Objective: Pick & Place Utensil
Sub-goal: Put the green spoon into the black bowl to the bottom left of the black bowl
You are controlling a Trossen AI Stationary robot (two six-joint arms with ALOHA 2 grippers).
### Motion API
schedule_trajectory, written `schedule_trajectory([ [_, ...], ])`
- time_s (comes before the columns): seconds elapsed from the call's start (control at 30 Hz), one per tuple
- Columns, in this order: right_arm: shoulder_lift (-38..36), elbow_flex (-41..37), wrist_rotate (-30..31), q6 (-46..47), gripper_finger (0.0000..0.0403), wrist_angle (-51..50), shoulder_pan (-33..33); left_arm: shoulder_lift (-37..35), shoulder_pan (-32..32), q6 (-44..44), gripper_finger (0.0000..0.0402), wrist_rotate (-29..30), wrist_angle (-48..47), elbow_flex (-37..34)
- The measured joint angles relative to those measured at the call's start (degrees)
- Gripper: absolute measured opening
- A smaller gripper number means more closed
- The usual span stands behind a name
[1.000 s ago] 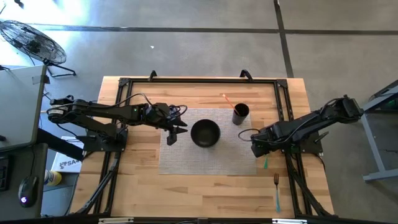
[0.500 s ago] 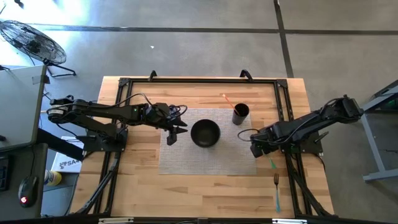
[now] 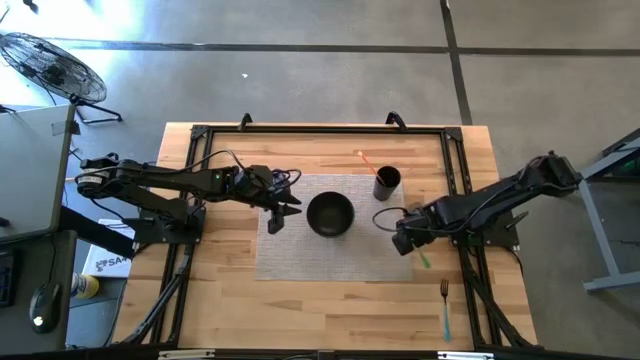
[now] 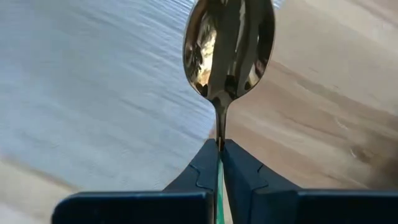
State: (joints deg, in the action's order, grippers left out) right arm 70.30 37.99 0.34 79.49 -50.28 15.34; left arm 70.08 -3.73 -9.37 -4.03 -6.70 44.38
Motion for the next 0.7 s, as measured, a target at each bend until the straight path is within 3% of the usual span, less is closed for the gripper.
schedule_trajectory([
  [0.3, 7.2, 16.3, 6.5, -3.5, 0.0003, -9.4, 3.8, 0.0, 0.0, 0.0, 0.012, -1.1, -0.1, 0.0],
  [0.57, 22.4, 35.2, 7.3, -18.5, 0.0005, -14.9, 3.6, -2.1, 0.0, 0.0, 0.012, -4.2, -13.9, 4.0],
  [0.7, 29.9, 46.2, 9.5, -26.8, 0.0004, -17.8, 2.5, -3.3, 0.0, -1.5, 0.012, -4.1, -14.9, 4.0],
])
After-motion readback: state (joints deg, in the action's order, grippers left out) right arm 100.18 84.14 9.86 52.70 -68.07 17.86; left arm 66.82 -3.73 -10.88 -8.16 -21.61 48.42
